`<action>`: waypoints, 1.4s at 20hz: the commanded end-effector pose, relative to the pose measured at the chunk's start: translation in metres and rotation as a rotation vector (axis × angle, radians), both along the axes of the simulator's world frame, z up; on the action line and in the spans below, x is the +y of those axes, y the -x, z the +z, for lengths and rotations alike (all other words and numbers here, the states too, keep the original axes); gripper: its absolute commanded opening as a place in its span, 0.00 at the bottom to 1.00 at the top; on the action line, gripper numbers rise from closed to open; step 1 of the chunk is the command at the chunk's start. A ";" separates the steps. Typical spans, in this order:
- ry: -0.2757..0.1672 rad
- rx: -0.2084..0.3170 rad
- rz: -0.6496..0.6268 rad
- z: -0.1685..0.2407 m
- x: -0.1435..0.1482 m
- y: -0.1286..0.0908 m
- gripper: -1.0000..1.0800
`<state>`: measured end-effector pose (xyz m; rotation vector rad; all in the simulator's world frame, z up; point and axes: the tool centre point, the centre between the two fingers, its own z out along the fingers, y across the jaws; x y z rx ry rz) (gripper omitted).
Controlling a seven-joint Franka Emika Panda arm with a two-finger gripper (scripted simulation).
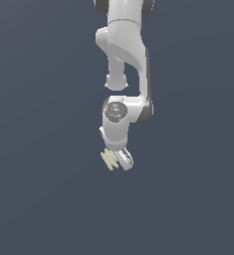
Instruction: Pick up the object and move it to a goal position.
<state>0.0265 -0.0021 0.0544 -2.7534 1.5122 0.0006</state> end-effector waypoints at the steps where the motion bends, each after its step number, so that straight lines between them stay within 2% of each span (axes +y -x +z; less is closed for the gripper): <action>1: 0.000 -0.001 -0.001 0.019 -0.011 -0.004 0.00; 19: 0.001 0.000 -0.002 0.200 -0.111 -0.039 0.00; 28: 0.002 0.000 -0.001 0.267 -0.147 -0.054 0.00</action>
